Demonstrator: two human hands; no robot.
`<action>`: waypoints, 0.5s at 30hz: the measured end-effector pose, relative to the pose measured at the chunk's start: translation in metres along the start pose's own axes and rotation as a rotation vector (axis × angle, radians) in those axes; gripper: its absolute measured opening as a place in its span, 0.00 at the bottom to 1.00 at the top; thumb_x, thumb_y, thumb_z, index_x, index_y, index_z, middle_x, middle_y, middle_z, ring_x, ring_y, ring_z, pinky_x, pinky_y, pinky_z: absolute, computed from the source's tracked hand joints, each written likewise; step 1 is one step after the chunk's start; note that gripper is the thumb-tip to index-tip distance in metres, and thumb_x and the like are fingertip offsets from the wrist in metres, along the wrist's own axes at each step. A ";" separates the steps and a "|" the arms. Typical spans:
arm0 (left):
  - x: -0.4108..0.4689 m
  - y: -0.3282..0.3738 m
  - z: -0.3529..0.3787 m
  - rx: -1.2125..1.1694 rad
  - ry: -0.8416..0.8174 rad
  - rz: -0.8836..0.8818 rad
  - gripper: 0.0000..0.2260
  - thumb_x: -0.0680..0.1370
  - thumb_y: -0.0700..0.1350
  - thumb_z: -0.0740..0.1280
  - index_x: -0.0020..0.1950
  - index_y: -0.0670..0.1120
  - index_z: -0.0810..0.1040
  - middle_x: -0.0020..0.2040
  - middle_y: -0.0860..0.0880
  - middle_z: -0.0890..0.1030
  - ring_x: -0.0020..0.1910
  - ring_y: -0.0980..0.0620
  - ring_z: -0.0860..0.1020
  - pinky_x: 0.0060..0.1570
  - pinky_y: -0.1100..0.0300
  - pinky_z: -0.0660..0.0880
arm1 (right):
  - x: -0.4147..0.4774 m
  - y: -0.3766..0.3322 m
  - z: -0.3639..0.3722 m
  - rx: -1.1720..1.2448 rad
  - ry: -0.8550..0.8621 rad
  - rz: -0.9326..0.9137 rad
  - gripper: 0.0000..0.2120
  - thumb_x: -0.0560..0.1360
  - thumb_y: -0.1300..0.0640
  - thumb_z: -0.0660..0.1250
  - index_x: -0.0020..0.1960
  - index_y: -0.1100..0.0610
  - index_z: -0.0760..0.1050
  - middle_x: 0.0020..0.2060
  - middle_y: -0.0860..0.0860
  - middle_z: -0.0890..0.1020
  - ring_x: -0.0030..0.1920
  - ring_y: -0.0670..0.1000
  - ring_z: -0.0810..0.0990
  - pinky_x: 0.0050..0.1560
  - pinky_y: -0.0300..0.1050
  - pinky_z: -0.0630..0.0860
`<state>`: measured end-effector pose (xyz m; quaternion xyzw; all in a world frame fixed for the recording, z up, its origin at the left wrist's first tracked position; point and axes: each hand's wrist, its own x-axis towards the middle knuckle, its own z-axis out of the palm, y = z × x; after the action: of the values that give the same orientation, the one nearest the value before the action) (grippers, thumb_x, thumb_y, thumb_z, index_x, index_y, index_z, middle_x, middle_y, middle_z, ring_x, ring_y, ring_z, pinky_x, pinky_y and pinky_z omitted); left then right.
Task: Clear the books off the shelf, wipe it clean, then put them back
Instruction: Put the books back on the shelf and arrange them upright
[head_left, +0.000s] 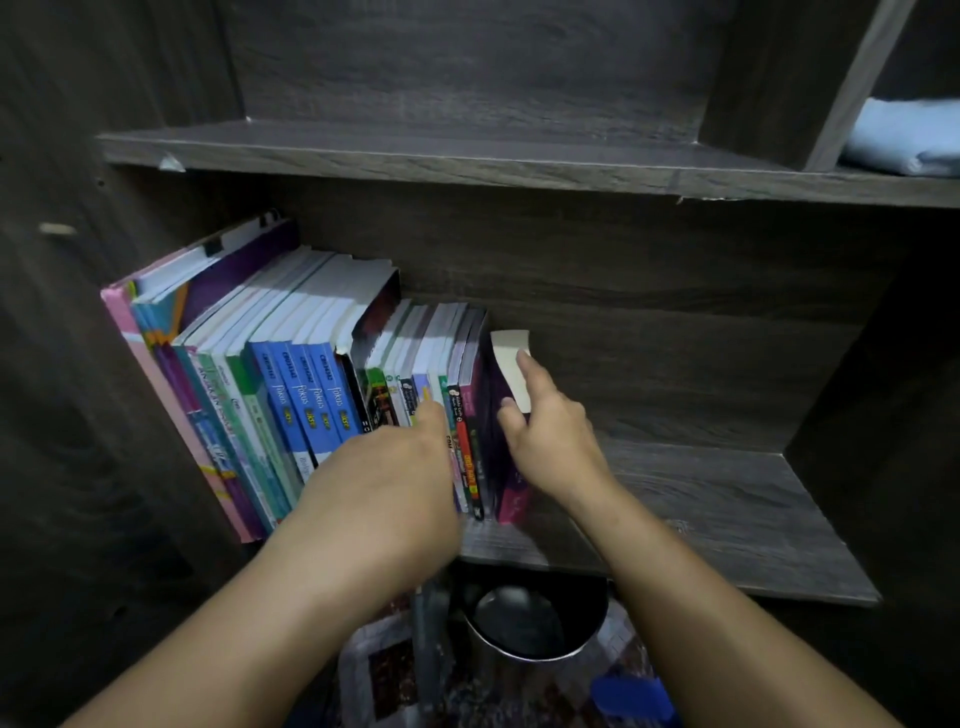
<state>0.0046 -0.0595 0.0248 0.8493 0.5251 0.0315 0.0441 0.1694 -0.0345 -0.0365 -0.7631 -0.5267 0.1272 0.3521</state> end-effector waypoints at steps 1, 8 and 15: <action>0.000 -0.001 -0.002 0.016 -0.013 0.009 0.25 0.76 0.44 0.63 0.70 0.49 0.57 0.38 0.51 0.71 0.34 0.56 0.69 0.30 0.60 0.63 | 0.000 0.000 0.000 0.008 0.004 0.008 0.28 0.79 0.50 0.59 0.78 0.46 0.54 0.62 0.60 0.77 0.59 0.63 0.75 0.60 0.53 0.72; 0.002 0.004 -0.003 -0.131 -0.032 0.159 0.21 0.77 0.48 0.62 0.69 0.53 0.60 0.39 0.53 0.72 0.37 0.57 0.72 0.32 0.60 0.67 | 0.004 0.004 -0.015 -0.194 0.030 0.060 0.28 0.80 0.52 0.57 0.77 0.52 0.54 0.58 0.64 0.78 0.58 0.64 0.75 0.56 0.51 0.71; 0.047 0.019 0.024 -0.052 0.323 0.143 0.29 0.78 0.44 0.61 0.76 0.50 0.52 0.40 0.50 0.73 0.39 0.47 0.72 0.36 0.54 0.67 | 0.008 0.020 -0.033 -0.208 -0.019 0.121 0.29 0.80 0.50 0.57 0.78 0.51 0.52 0.60 0.64 0.76 0.58 0.65 0.76 0.57 0.53 0.73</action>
<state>0.0447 -0.0264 0.0028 0.8669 0.4627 0.1841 -0.0214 0.2055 -0.0451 -0.0247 -0.8247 -0.4933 0.1003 0.2577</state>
